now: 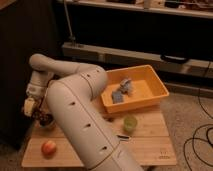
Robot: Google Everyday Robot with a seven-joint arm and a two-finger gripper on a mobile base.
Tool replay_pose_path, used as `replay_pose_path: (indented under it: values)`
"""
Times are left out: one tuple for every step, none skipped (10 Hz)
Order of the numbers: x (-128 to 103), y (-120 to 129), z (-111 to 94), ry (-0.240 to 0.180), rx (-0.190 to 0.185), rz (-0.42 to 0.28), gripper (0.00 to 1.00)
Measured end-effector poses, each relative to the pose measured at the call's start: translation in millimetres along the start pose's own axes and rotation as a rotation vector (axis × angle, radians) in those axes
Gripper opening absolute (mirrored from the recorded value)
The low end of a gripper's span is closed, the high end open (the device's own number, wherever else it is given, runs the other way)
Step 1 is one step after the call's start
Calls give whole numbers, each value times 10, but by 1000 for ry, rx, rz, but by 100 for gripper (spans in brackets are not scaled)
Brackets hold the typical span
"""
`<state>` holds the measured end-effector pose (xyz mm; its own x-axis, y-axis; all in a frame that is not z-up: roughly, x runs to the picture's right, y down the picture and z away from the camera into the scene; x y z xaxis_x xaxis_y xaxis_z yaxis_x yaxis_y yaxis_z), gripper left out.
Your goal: Place grapes in metal cup
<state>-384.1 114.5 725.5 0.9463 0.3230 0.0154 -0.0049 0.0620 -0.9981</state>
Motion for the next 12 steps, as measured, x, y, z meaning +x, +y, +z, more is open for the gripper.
replay_pose_path:
  values:
    - [22,14,-38,-28,1,-55,0]
    - [31,11,-50,-36,0,-82,0]
    - [7,41,-32,-43,-8,-112,0]
    - [17,42,-31,-55,-18,-144,0]
    - [40,30,-49,-64,-28,-165,0]
    - [36,27,-38,-66,-36,-183,0]
    - [3,43,-3,-63,-41,-211,0]
    - [-3,43,14,-57,-37,-227,0]
    - [-12,45,37,-47,-28,-248,0]
    - [-27,48,63,-38,-21,-269,0]
    - [-39,48,78,-35,-19,-285,0]
    - [-33,39,90,-33,-18,-293,0]
